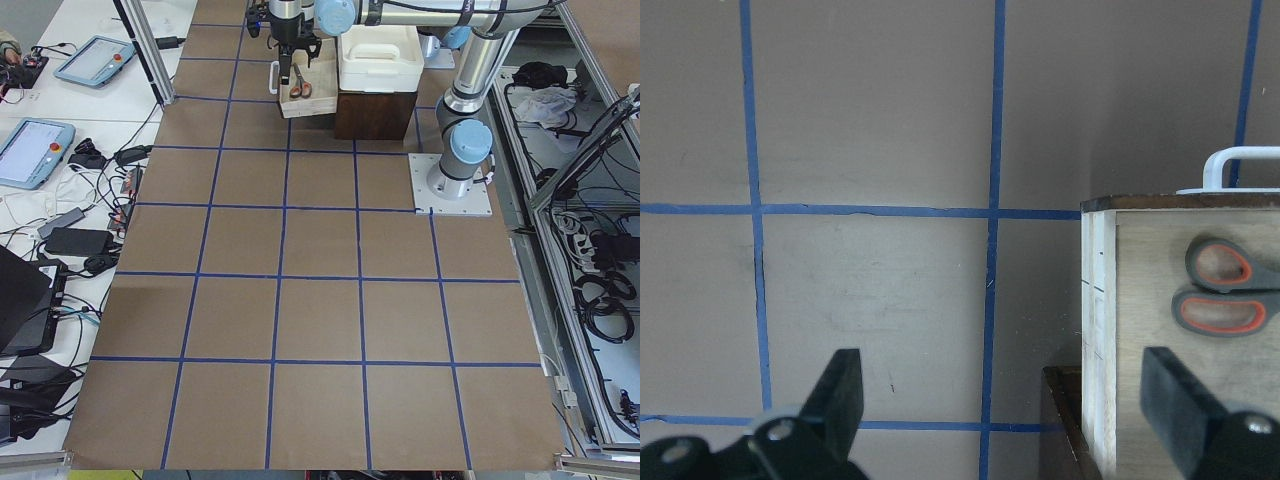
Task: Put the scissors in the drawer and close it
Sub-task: 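Open the right gripper and raise it away from the drawer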
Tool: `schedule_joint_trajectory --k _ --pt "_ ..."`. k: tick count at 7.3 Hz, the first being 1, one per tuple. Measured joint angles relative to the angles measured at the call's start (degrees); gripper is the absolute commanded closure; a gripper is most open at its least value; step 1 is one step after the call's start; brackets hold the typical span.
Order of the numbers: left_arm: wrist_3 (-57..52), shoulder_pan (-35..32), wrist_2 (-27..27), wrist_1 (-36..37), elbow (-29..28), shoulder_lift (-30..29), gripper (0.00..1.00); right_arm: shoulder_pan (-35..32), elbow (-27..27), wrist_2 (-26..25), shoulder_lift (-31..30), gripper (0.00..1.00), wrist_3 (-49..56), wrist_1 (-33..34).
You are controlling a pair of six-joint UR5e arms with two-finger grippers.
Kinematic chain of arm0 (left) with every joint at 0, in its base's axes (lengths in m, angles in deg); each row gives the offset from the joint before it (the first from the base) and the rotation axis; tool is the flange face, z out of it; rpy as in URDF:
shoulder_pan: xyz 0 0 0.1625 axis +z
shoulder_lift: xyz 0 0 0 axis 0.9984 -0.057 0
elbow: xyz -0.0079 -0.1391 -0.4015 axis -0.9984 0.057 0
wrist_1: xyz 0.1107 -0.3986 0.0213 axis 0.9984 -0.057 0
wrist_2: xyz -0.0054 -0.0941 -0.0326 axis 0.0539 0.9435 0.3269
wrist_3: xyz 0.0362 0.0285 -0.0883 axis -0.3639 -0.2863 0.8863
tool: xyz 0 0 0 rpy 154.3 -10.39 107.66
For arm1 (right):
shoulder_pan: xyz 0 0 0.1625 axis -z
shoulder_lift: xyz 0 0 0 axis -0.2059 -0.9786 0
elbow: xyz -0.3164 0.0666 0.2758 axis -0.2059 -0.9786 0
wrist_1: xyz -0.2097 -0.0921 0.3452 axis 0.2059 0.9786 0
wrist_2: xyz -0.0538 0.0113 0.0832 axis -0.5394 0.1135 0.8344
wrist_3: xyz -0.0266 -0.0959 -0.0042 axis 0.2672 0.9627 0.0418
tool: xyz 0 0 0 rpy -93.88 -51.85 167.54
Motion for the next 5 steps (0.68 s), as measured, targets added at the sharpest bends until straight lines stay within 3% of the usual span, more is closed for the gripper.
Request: schedule_joint_trajectory --k 2,5 --pt "0.2 0.0 0.2 0.2 0.0 -0.3 0.0 2.1 0.0 -0.5 -3.2 0.01 -11.1 0.4" --pt "1.3 -2.3 0.7 5.3 0.1 -1.9 0.0 6.6 0.0 0.5 -7.3 0.0 -44.7 0.4"
